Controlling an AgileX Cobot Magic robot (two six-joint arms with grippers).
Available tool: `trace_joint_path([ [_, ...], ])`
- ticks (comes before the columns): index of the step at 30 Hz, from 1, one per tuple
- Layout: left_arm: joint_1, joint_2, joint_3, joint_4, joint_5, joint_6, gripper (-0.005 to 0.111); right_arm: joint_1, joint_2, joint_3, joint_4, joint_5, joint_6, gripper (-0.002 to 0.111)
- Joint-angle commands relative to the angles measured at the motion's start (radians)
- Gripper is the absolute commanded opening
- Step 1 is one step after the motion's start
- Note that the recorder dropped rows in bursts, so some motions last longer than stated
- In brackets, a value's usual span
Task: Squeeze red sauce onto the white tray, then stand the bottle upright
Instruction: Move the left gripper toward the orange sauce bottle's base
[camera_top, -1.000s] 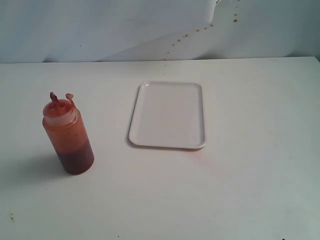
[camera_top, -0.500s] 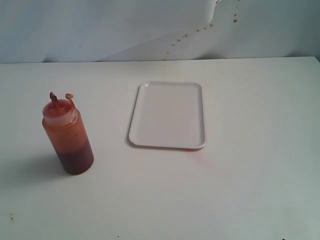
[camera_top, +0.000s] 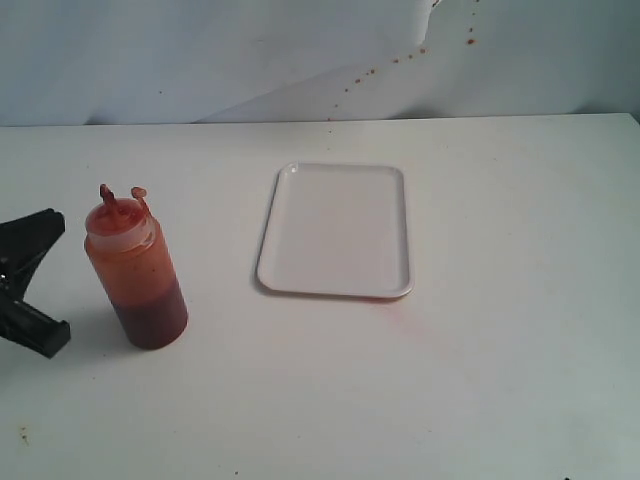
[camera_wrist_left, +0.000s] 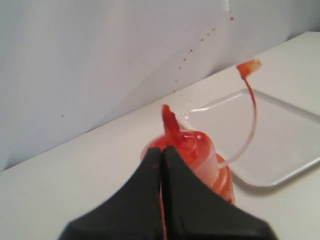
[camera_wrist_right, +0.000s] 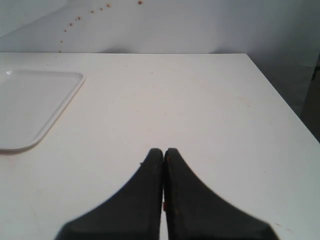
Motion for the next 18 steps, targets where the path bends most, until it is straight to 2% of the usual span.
trace_joint_path([
  [1,0.002,0.029,0.011,0.045,0.010,0.002,0.000,-0.007,-0.004,0.004,0.006,-0.004,-0.008,0.000],
  [4,0.002,0.029,0.031,0.000,-0.007,0.031,0.000,-0.007,-0.004,0.004,0.006,-0.004,-0.008,0.000],
  [7,0.002,0.029,0.056,-0.117,0.038,0.085,0.000,-0.007,-0.004,0.004,0.006,-0.004,-0.008,0.000],
  [11,0.002,0.029,0.058,0.021,0.092,0.082,0.000,-0.007,-0.004,0.004,0.006,-0.004,-0.008,0.000],
  [14,0.002,0.029,0.058,-0.040,0.192,0.076,0.000,-0.007,-0.004,0.004,0.006,-0.004,-0.008,0.000],
  [18,0.002,0.029,0.058,-0.032,0.225,0.039,0.000,-0.007,-0.004,0.004,0.006,-0.004,-0.008,0.000],
])
